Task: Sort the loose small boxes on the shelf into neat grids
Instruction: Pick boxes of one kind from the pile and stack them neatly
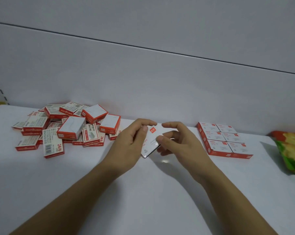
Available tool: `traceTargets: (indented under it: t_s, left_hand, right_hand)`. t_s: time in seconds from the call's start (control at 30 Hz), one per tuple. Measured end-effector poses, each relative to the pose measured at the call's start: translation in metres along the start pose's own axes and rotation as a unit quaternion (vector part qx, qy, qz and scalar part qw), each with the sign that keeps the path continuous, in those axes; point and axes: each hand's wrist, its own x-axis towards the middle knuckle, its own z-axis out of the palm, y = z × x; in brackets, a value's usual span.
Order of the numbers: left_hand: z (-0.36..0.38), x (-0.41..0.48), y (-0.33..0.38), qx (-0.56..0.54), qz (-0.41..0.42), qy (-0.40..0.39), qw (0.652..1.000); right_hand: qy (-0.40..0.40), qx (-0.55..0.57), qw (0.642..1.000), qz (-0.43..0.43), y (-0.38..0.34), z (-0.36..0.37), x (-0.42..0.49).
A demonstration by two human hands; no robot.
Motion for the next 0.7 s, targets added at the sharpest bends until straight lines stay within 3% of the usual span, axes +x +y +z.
traceTargets:
  t_s: [0.1,0.2,0.27,0.37,0.47,0.5,0.57,0.63,0.7]
  left_hand:
    - [0.000,0.000,0.000,-0.035,-0.012,0.000,0.999]
    - [-0.003,0.001,0.001,-0.075,-0.053,0.016,0.996]
    - [-0.004,0.001,0.001,-0.010,-0.055,0.015,0.998]
    - [-0.003,-0.001,-0.003,0.124,0.023,0.008,0.992]
    - [-0.002,0.002,-0.009,0.157,0.063,0.020,0.985]
    - [-0.003,0.003,-0.010,0.168,0.063,0.023,0.983]
    - [-0.004,0.004,-0.012,0.187,0.057,0.023,0.980]
    - [-0.005,0.005,-0.015,0.200,0.057,0.025,0.978]
    - [-0.004,0.005,-0.016,0.211,0.053,0.022,0.976]
  right_hand:
    - [-0.018,0.031,0.999,-0.022,-0.002,0.001,-0.002]
    - [0.022,0.073,0.997,-0.023,-0.002,0.003,-0.002]
    - [0.038,0.112,0.993,-0.015,-0.002,0.002,-0.001]
    - [0.023,0.198,0.980,0.009,-0.003,-0.001,0.000]
    - [0.005,0.206,0.978,0.023,-0.001,-0.003,0.002]
    - [0.012,0.159,0.987,0.015,0.000,-0.003,0.003]
    - [0.045,-0.041,0.998,-0.035,0.004,-0.005,0.004]
    - [0.051,-0.212,0.971,-0.102,0.009,-0.006,0.005]
    - [0.047,-0.282,0.947,-0.148,0.010,-0.006,0.005]
